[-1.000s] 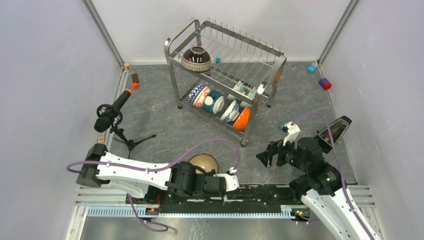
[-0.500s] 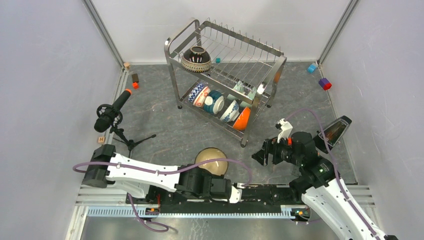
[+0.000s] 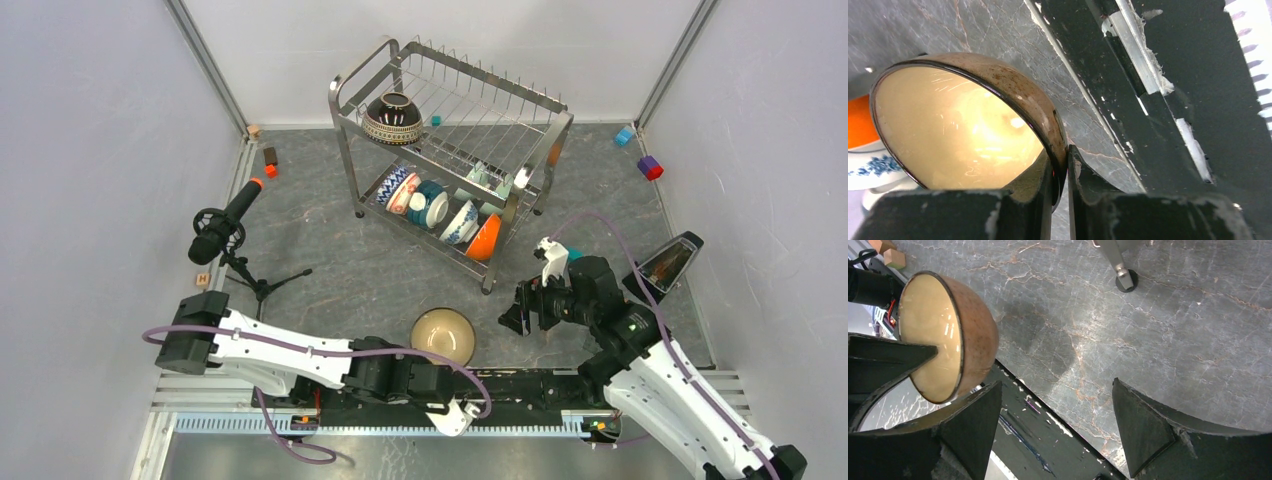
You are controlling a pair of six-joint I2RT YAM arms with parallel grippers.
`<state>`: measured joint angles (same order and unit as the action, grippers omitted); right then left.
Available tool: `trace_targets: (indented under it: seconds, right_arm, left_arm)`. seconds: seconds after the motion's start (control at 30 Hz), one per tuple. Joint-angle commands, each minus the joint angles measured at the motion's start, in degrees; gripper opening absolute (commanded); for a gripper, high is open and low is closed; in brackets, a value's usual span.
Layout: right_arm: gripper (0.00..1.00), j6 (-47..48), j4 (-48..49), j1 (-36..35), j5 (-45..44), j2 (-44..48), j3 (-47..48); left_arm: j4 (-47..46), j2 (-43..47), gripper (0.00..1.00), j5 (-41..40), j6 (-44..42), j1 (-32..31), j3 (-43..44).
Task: Unload the bowls from the dish rack
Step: Pick up the bowl from the dish rack.
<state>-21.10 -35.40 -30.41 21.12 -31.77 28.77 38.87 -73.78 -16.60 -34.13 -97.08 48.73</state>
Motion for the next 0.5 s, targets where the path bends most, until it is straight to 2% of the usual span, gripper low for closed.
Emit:
trace_targets:
  seconds: [0.0, 0.27, 0.47]
  right_arm:
    - [0.86, 1.29, 0.41, -2.14, -0.98, -2.09, 4.49]
    - [0.82, -2.98, 4.45, -7.33, -5.25, -3.05, 3.02]
    - [0.79, -7.44, 9.25, -14.79, -9.62, -4.02, -0.10]
  left_arm:
    - [-7.24, 0.32, 0.02, -4.22, -12.48, -0.53, -0.63]
    - [-7.79, -3.98, 0.02, -2.47, -18.57, -0.50, 0.18]
    - [-9.29, -7.37, 0.02, -0.85, -19.55, -0.47, 3.26]
